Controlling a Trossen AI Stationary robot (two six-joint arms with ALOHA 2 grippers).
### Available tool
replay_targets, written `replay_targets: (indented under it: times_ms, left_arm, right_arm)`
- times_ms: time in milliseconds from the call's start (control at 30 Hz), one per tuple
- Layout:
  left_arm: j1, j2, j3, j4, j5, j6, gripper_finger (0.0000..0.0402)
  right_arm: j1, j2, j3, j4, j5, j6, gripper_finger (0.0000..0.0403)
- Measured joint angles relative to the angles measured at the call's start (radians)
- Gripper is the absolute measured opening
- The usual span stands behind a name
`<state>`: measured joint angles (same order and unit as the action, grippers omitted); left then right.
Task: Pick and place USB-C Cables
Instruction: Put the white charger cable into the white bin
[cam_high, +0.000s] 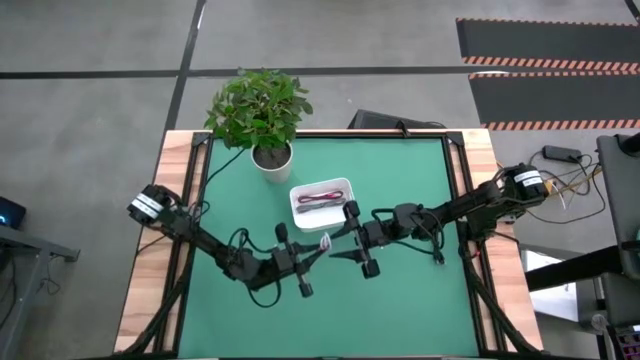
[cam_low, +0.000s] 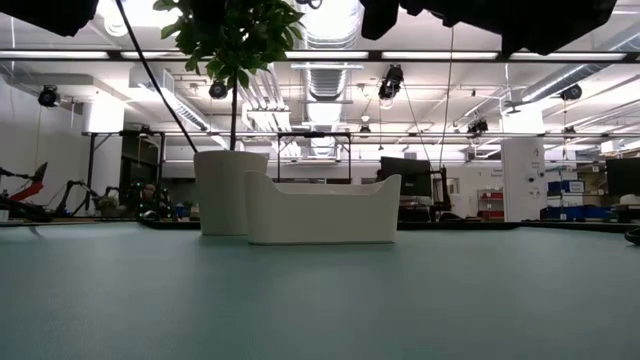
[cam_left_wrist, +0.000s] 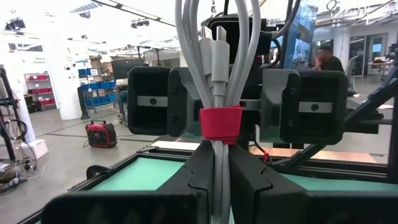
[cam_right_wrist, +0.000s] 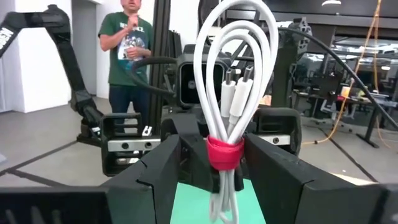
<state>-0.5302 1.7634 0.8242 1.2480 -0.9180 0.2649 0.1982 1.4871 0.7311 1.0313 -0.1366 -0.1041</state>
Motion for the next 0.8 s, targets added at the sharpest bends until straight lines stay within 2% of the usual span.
replay_targets:
  times_ms: [100, 267, 500, 800]
  left_arm:
    - [0.007, 0.000, 0.000, 0.000, 0.006, 0.000, 0.0011]
    - [0.024, 0.000, 0.001, -0.007, 0.073, -0.028, 0.0011]
    - [0.038, 0.000, 0.001, -0.029, 0.078, -0.074, 0.0011]
    - [0.039, 0.000, 0.000, -0.032, 0.080, -0.075, 0.0011]
  right_arm:
    - [0.000, 0.000, 0.006, 0.000, 0.010, 0.001, 0.0169]
    - [0.000, 0.001, 0.015, -0.002, 0.006, -0.011, 0.0169]
    - [0.000, 0.002, 0.015, -0.006, 0.009, -0.010, 0.0166]
    - [0.000, 0.002, 0.015, -0.006, 0.013, -0.008, 0.0116]
